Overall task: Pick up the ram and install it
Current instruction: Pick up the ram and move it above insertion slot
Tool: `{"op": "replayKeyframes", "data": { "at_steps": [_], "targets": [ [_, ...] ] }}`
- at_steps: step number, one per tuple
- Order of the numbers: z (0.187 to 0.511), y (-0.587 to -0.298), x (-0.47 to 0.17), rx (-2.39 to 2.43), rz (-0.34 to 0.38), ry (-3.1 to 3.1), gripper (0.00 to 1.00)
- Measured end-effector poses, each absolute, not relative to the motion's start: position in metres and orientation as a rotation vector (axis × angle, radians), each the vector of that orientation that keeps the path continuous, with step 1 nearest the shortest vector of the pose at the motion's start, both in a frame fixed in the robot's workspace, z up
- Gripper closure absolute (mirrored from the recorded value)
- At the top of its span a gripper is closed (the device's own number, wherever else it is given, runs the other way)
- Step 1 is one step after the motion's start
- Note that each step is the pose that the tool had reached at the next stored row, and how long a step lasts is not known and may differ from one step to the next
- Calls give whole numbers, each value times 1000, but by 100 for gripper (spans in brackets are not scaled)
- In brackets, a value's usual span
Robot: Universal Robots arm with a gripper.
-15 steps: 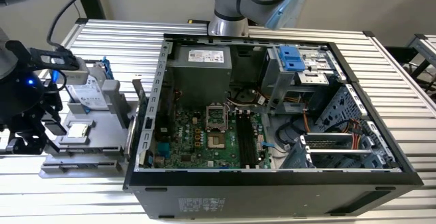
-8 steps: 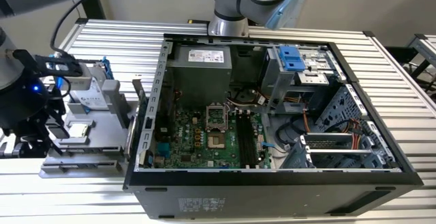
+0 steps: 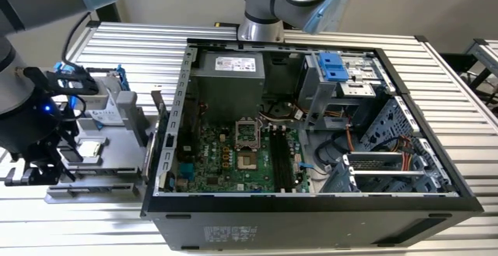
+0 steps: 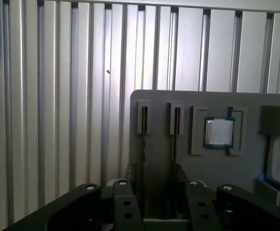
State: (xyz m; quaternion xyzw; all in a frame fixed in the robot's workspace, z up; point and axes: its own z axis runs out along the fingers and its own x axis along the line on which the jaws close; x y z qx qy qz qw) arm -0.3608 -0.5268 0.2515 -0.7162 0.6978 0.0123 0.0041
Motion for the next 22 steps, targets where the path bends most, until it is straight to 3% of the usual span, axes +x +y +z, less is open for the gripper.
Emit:
{"op": "replayKeyframes", "data": {
  "at_steps": [22],
  "targets": [
    [218, -527, -360, -2219, 45, 2218, 0]
  ]
}}
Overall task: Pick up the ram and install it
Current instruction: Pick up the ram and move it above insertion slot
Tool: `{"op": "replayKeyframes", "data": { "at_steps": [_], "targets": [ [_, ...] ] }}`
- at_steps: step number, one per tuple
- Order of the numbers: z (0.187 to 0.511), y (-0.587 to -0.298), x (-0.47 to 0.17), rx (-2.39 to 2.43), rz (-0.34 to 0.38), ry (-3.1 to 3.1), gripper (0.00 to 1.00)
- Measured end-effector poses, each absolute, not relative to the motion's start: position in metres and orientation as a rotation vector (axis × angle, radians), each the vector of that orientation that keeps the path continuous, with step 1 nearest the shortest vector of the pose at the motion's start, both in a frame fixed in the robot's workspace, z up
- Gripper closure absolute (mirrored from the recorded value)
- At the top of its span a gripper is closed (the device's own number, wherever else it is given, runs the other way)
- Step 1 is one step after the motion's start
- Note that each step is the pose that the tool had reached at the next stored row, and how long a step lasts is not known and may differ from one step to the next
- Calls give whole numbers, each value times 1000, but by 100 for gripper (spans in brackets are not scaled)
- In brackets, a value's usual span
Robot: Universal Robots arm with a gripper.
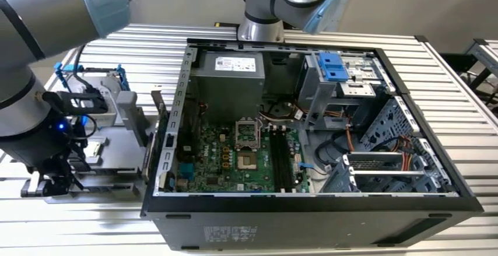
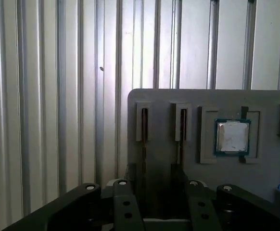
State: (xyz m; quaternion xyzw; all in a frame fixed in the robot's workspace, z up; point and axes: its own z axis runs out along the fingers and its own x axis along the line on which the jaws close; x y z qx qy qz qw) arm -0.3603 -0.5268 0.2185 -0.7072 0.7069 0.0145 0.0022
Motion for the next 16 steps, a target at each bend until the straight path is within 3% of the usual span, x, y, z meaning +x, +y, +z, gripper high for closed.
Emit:
{"op": "replayKeyframes", "data": {
  "at_steps": [16],
  "targets": [
    [200, -532, -360, -2219, 45, 2218, 0]
  ]
}}
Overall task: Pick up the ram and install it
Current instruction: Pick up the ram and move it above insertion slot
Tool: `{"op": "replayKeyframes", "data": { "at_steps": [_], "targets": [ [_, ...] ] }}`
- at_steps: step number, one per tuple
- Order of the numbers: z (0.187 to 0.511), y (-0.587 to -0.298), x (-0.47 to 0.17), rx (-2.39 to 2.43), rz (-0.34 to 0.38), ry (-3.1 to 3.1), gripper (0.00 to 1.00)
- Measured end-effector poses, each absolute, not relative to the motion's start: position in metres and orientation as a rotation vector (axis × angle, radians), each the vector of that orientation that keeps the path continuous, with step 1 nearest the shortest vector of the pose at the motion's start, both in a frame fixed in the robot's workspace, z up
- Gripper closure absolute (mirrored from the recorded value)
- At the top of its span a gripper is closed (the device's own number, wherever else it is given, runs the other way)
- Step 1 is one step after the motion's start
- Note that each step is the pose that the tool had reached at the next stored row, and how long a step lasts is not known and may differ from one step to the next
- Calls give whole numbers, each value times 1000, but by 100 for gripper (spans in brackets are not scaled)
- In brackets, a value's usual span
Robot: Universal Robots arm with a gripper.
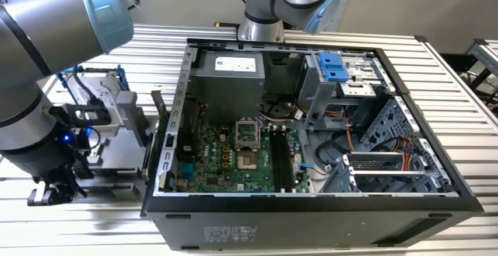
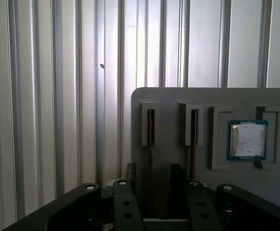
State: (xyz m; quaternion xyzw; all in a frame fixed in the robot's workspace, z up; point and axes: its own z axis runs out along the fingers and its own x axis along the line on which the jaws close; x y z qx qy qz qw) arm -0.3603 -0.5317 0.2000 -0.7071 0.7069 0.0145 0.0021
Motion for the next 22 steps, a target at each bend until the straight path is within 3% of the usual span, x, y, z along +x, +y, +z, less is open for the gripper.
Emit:
{"op": "replayKeyframes", "data": {
  "at_steps": [22],
  "targets": [
    [196, -531, -360, -2222, 45, 2214, 0]
  ]
}}
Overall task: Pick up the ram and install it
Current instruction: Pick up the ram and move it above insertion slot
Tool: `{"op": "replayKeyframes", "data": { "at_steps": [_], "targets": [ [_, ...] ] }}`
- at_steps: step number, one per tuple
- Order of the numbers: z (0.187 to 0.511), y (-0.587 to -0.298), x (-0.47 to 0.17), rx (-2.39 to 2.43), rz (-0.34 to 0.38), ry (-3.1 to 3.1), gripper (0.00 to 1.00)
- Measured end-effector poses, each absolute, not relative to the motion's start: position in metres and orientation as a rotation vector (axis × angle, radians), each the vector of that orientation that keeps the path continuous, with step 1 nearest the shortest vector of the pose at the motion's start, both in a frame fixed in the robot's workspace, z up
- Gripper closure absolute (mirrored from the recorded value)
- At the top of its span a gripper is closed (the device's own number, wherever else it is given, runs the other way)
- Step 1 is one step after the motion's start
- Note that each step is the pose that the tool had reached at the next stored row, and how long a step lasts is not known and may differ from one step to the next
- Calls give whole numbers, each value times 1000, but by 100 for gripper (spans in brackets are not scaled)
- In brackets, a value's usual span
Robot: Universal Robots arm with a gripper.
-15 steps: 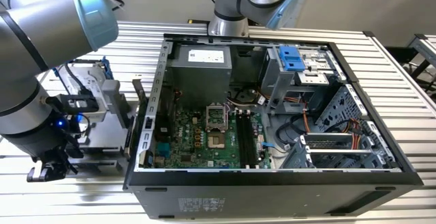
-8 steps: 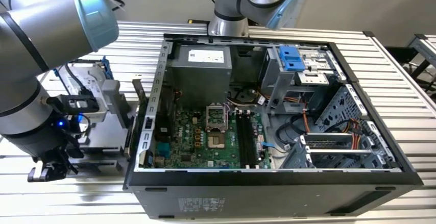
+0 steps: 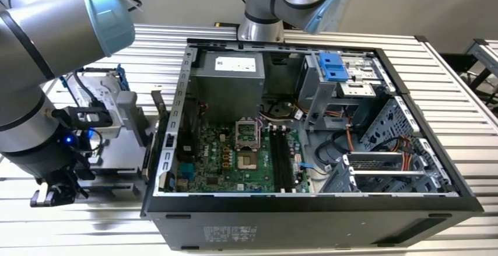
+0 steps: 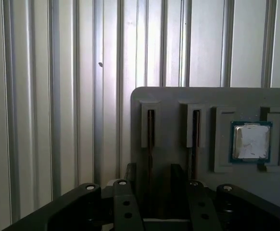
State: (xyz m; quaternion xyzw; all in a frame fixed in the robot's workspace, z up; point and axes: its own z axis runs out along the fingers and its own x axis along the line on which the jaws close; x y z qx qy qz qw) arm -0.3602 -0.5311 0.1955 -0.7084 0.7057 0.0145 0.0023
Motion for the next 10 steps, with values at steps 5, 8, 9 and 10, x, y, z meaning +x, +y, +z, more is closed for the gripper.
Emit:
{"op": "replayKeyframes", "data": {
  "at_steps": [5, 8, 9, 10],
  "targets": [
    [196, -531, -360, -2222, 45, 2214, 0],
    [196, -531, -360, -2222, 45, 2214, 0],
    [196, -531, -360, -2222, 45, 2214, 0],
    [196, -531, -360, -2222, 45, 2214, 0]
  ]
}}
